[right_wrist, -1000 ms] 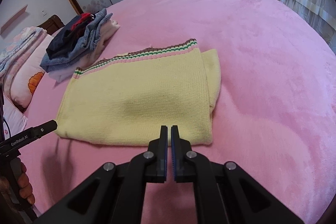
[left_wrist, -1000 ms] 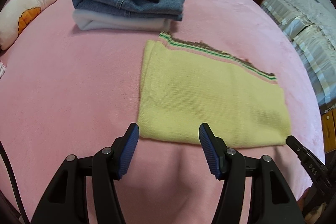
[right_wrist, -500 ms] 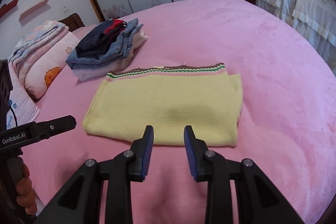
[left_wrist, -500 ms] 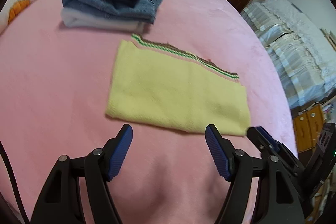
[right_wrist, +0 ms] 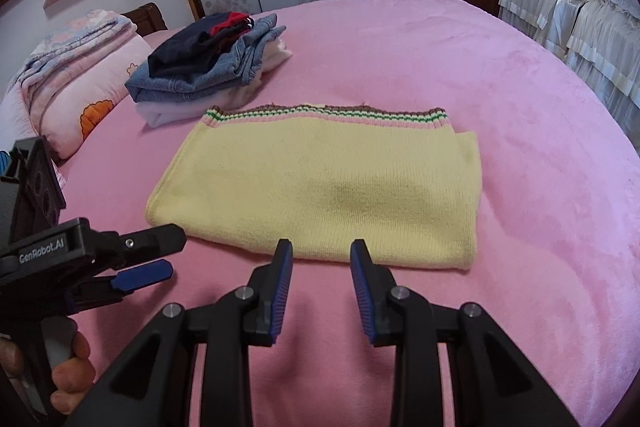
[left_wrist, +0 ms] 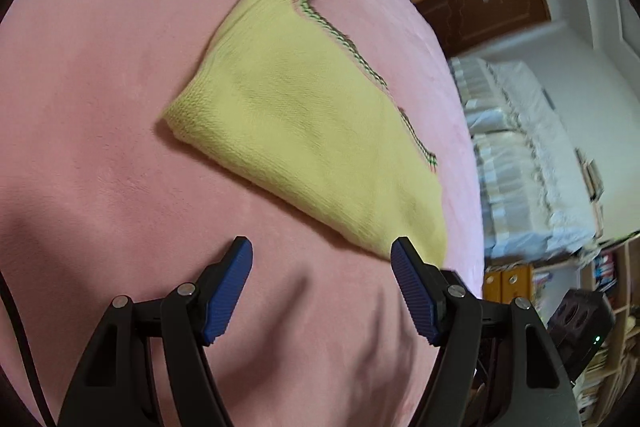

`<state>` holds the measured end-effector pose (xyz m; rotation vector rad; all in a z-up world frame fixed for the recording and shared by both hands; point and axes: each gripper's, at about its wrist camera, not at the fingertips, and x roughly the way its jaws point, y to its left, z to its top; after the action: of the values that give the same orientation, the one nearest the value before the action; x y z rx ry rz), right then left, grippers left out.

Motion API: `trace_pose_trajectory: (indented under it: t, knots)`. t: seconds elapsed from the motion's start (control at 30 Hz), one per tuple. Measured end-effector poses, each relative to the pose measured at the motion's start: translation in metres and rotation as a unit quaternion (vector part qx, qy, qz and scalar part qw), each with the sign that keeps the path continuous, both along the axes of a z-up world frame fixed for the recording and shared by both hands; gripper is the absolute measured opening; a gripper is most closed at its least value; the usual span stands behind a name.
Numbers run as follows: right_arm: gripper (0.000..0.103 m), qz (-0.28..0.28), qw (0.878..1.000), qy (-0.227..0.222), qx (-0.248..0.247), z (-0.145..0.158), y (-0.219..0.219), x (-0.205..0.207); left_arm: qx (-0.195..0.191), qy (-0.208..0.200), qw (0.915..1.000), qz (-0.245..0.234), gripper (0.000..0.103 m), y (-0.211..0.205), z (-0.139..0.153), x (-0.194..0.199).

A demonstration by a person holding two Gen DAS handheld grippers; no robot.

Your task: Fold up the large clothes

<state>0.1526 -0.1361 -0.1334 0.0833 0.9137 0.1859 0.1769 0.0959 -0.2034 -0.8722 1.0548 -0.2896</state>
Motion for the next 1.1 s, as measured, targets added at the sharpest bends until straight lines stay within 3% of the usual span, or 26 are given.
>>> trace_pose_trajectory:
  t: [0.3, 0.63, 0.7, 0.73, 0.87, 0.97, 1.1]
  knots:
    - [0.030, -0.006, 1.000, 0.009, 0.001, -0.014, -0.002, 0.011, -0.015, -0.057, 0.9974, 0.041, 0.070, 0.002, -0.027, 0.034]
    - [0.030, 0.003, 1.000, -0.001, -0.011, -0.020, 0.006, 0.027, 0.001, -0.075, 0.9950, 0.065, 0.065, 0.012, -0.019, 0.076]
    - [0.030, 0.010, 1.000, -0.006, -0.013, -0.020, 0.010, 0.033, 0.033, -0.078, 0.9943, 0.065, 0.046, 0.009, -0.011, 0.078]
    - [0.030, 0.013, 1.000, -0.013, -0.018, -0.019, 0.014, 0.036, 0.059, -0.084, 0.9929, 0.060, 0.026, 0.005, -0.005, 0.079]
    - [0.028, 0.021, 0.998, -0.045, -0.049, -0.017, 0.029, 0.051, 0.130, -0.119, 0.9835, 0.043, 0.019, -0.007, 0.017, 0.073]
    - [0.015, 0.017, 0.996, -0.056, -0.074, -0.022, 0.036, 0.067, 0.159, -0.136, 0.9771, 0.041, 0.017, -0.014, 0.031, 0.068]
    - [0.006, 0.043, 0.996, -0.019, -0.080, -0.049, 0.043, 0.082, 0.197, -0.164, 0.9663, 0.026, 0.015, -0.027, 0.051, 0.061]
